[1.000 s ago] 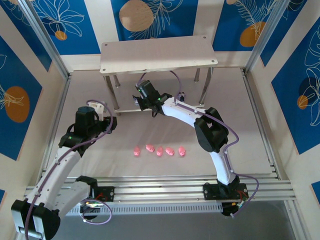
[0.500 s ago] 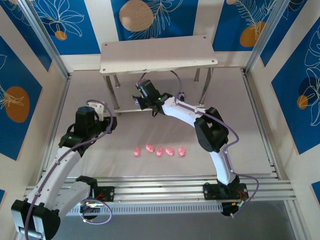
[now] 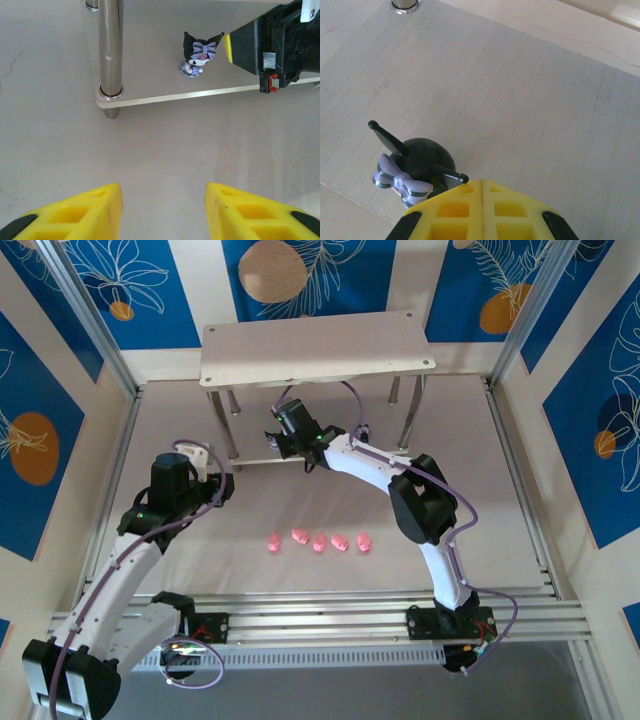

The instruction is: Place and organize the plastic toys onto the shelf

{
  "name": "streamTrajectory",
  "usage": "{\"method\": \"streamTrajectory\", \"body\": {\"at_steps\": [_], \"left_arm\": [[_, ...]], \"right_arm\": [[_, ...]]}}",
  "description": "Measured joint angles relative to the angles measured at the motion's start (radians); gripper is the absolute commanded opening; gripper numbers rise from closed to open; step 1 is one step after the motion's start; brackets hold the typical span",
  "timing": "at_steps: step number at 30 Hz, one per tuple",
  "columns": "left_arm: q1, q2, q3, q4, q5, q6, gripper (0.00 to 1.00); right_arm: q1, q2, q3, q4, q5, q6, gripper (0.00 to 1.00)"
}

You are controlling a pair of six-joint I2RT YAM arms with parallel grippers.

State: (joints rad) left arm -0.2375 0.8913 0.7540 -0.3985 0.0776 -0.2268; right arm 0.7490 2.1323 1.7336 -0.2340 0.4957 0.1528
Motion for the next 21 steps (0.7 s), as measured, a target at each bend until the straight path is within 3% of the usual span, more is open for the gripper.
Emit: {"method": "streamTrajectory", "body": {"at_steps": [5, 10, 16, 21], "left_arm": [[0.000, 0.000, 0.000, -0.005, 0.000, 0.000, 0.49], [0.000, -0.039, 0.000, -0.021, 0.001, -0.001, 0.49], [-0.011, -0.080, 0.000, -0.045, 0.049, -0.013, 0.46], [-0.139, -0.084, -0.002, -0.063, 0.043, -0.037, 0.47]], "right_arm": [[0.003, -0.024, -0.048, 0.045, 0.008, -0.010, 0.04], [0.029, -0.151, -0.175, 0.055, 0.055, -0.032, 0.24], [0.078, -0.431, -0.256, -0.054, 0.106, 0.001, 0.38], [0.092, -0.707, -0.369, -0.296, 0.141, 0.145, 0.43]]}}
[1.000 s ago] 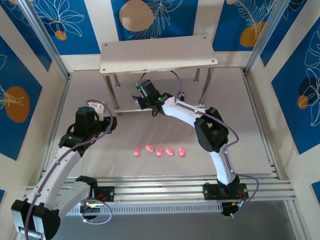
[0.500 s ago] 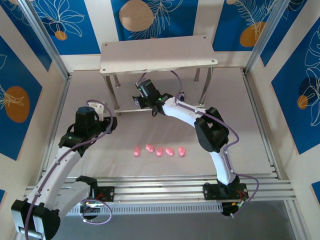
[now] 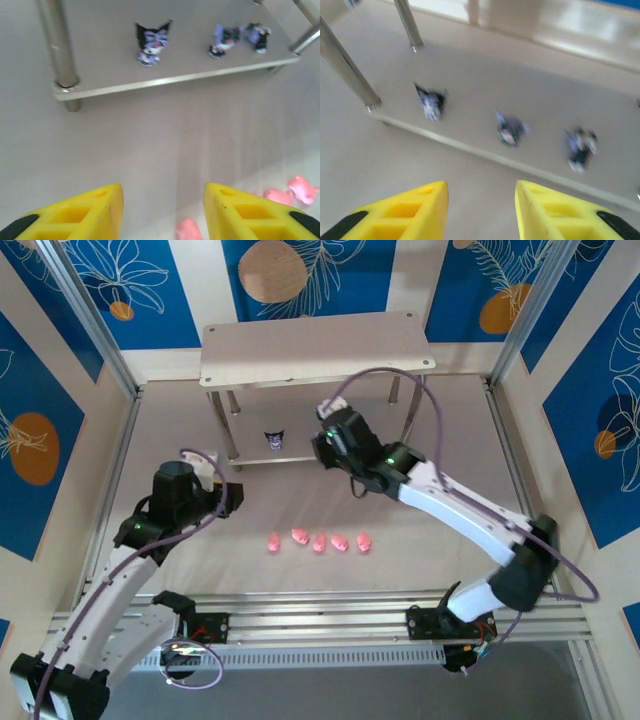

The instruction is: Place and organize the plastic toys onto the shelf

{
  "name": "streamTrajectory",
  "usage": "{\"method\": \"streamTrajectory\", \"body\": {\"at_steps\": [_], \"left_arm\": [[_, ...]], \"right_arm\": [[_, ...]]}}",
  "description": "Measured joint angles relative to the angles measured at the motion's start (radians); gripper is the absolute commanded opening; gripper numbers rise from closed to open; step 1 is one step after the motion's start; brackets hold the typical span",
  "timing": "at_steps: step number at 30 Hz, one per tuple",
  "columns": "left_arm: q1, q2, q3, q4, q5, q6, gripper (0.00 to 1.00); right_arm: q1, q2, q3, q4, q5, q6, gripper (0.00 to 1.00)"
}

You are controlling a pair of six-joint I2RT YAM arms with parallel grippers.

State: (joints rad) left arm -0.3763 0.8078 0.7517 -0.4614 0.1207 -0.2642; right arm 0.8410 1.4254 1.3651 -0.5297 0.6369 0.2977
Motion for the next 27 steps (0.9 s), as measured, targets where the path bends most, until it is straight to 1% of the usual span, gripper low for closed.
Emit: {"method": "streamTrajectory", "body": {"at_steps": [2, 4, 6, 8, 11, 14, 18, 23, 27], "left_arm": [[-0.071, 0.009, -0.002, -0.006, -0.025, -0.003, 0.47], [-0.148, 0.035, -0.002, -0.019, -0.054, -0.009, 0.47], [-0.206, 0.062, -0.003, -0.042, -0.084, -0.019, 0.49], [-0.231, 0.062, -0.007, -0.061, -0.100, -0.027, 0.50], [-0.235, 0.023, -0.008, -0.088, -0.129, -0.044, 0.50], [-0.235, -0.011, -0.001, -0.119, -0.149, -0.046, 0.50], [-0.235, -0.022, 0.014, -0.159, -0.167, -0.047, 0.50], [-0.235, -0.053, 0.016, -0.191, -0.183, -0.052, 0.51], [-0.235, -0.052, 0.016, -0.201, -0.190, -0.053, 0.51]], "right_arm": [[0.016, -0.087, -0.071, -0.119, 0.016, 0.080, 0.45], [0.055, -0.152, -0.139, -0.244, 0.028, 0.168, 0.46], [0.103, -0.199, -0.202, -0.357, 0.029, 0.262, 0.48], [0.145, -0.227, -0.252, -0.441, 0.021, 0.350, 0.49], [0.193, -0.238, -0.318, -0.509, 0.006, 0.465, 0.51], [0.218, -0.212, -0.380, -0.526, -0.017, 0.549, 0.54], [0.217, -0.142, -0.443, -0.498, -0.042, 0.611, 0.53], [0.183, -0.104, -0.493, -0.420, -0.086, 0.621, 0.52], [0.151, -0.091, -0.500, -0.360, -0.108, 0.612, 0.52]]}}
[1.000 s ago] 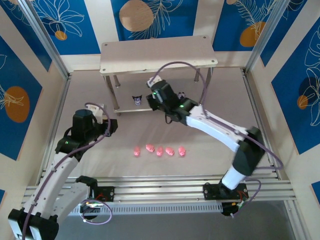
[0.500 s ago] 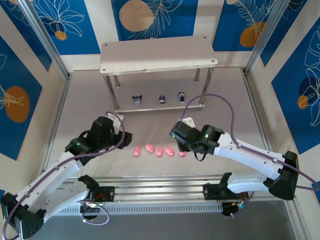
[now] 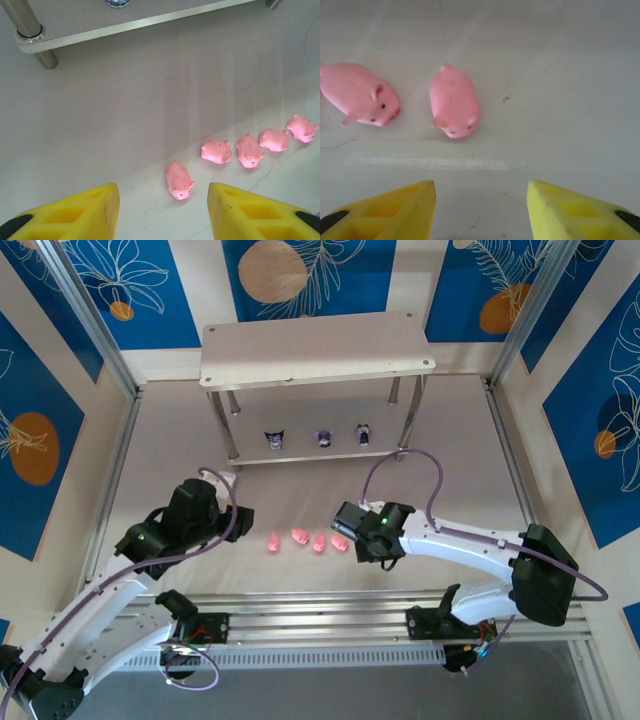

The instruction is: Place and organize the plastic toys onto the shelf

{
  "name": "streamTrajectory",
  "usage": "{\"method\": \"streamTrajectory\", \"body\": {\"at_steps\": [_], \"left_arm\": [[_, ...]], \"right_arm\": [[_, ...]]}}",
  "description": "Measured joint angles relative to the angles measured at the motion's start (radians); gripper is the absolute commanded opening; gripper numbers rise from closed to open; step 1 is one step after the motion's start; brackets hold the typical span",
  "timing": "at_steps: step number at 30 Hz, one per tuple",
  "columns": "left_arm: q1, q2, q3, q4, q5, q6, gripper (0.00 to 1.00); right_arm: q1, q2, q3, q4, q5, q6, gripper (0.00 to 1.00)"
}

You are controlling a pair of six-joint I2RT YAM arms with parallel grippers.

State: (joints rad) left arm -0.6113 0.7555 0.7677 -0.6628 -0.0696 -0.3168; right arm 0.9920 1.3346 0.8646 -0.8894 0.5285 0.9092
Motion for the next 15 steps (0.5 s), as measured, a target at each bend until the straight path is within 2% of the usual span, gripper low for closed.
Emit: {"method": "streamTrajectory", "body": {"at_steps": [8, 15], "left_arm": [[0.000, 0.024, 0.000, 0.000, -0.012, 0.003, 0.52], [0.000, 0.052, 0.013, 0.002, -0.021, 0.011, 0.52]], "right_arm": [[-0.081, 0.068, -0.016, 0.110, -0.055, -0.053, 0.52], [-0.110, 0.142, -0.016, 0.166, -0.092, -0.087, 0.49]]}}
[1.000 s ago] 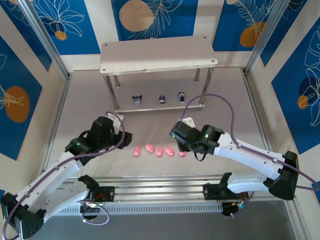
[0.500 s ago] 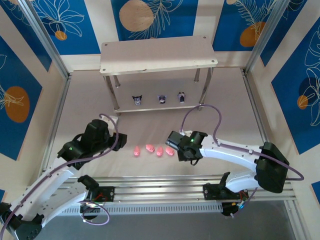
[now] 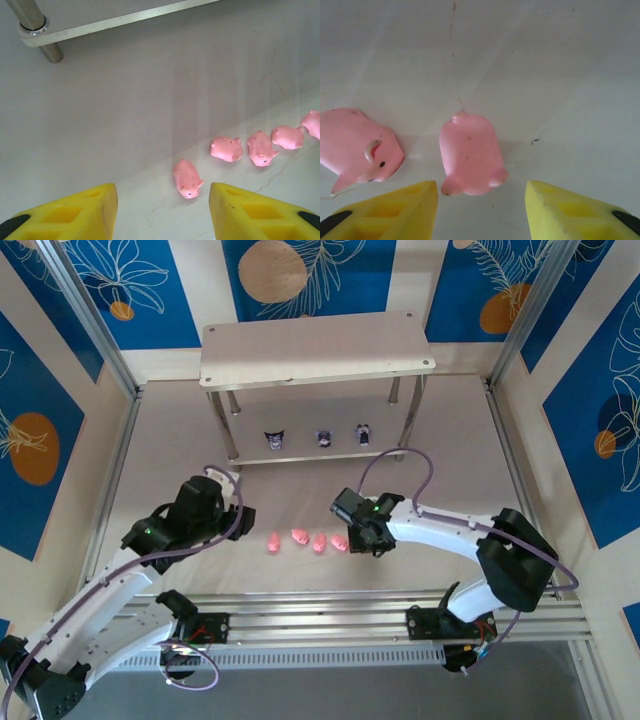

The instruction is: Place and organize the plastic toys onto the shelf

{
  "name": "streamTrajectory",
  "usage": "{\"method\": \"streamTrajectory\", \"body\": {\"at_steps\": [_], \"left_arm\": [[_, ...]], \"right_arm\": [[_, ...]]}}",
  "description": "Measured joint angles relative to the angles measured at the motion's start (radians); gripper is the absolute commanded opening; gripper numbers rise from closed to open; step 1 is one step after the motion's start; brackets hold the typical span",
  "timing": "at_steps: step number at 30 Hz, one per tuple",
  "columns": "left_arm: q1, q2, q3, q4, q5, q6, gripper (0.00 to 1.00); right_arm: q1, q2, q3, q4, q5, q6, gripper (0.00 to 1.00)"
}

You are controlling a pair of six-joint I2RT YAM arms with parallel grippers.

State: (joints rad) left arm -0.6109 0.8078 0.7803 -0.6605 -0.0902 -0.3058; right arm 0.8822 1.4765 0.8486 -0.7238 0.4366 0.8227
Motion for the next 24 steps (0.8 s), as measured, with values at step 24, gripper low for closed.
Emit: {"method": "streamTrajectory", "body": {"at_steps": [24], "left_arm": [[0.009, 0.085, 0.055, 0.028, 0.000, 0.026, 0.51]], "right_arm": [[-0.052, -0.134, 0.072, -0.089, 0.038, -0.091, 0.13]]}}
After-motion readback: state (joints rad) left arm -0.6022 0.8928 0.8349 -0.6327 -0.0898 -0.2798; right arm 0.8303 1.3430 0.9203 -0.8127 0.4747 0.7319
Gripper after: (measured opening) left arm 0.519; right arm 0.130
